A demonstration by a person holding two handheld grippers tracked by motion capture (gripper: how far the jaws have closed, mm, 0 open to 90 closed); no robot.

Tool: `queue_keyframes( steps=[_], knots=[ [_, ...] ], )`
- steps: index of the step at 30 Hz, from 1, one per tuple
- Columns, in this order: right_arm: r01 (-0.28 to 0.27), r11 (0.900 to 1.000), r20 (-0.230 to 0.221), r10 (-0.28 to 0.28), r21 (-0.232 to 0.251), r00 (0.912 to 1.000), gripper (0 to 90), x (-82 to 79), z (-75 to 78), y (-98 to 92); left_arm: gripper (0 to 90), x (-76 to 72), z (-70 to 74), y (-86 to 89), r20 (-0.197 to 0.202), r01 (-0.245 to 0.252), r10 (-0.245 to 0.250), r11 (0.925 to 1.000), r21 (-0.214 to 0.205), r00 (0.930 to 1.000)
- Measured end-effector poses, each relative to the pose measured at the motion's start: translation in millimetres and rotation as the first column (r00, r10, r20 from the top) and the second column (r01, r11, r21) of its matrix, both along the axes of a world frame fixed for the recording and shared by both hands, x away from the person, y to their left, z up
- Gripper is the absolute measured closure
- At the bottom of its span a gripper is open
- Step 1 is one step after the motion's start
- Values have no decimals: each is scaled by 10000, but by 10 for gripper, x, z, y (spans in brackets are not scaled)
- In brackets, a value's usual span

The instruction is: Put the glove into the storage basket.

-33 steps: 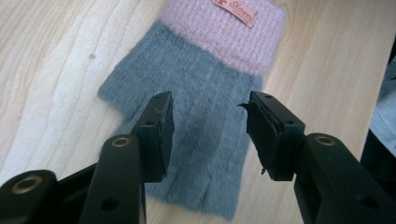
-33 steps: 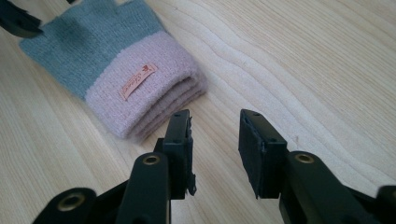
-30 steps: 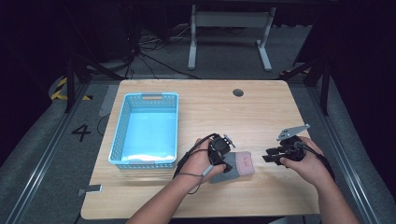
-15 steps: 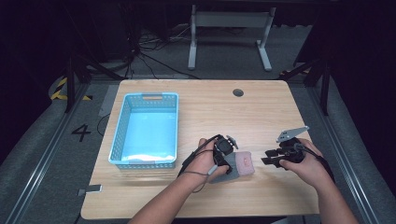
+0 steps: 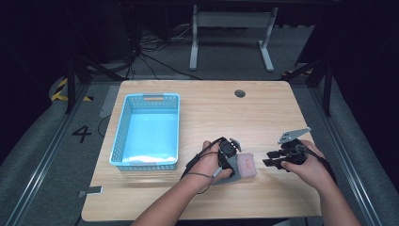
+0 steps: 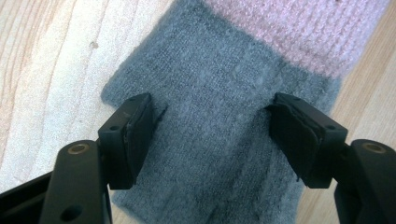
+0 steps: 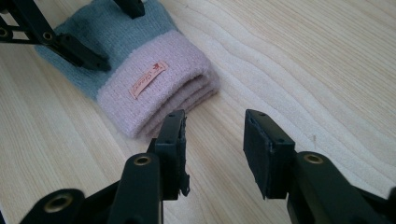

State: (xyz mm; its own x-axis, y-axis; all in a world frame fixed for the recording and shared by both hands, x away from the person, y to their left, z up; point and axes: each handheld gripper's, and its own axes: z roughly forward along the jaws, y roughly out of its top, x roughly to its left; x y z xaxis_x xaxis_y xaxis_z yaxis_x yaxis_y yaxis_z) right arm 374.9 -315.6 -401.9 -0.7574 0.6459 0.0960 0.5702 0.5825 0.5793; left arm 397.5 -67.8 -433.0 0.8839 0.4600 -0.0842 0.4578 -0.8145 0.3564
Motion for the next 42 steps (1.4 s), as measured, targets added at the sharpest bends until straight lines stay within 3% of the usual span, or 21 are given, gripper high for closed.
queue_keyframes(
  steps=[8, 14, 17, 26, 28, 36, 42],
  knots=[
    [29, 10000, 6, -29, 36, 10000, 598, -5, 7, -2, 396, -19, 15, -27, -155, -109, 111, 9998, 160, 9998],
    [45, 10000, 84, -46, 61, 10000, 596, -10, 14, -9, 622, -40, 28, -40, -550, 102, -106, 9999, -83, 9984],
    [49, 10000, 91, -50, 71, 9999, 596, -10, 17, -19, 664, -35, 27, -27, -664, 183, -196, 9996, -204, 9976],
    [87, 9999, 121, -88, 107, 9999, 598, 5, 23, -43, 708, -70, 84, -30, -547, 324, -331, 9994, -133, 9980],
    [84, 9999, 112, -85, 122, 9999, 598, 11, 27, -48, 711, -78, 116, -14, -554, 355, -371, 9989, -306, 9978],
    [6, 9998, 257, -12, 218, 9997, 598, 69, 64, -39, 712, -134, 367, 102, -152, 438, -447, 9974, -578, 9989],
    [-134, 9996, 218, 129, 254, 9997, 597, 119, 74, 13, 712, -142, 563, 264, 72, 234, -229, 9961, -850, 9997]
  ],
)
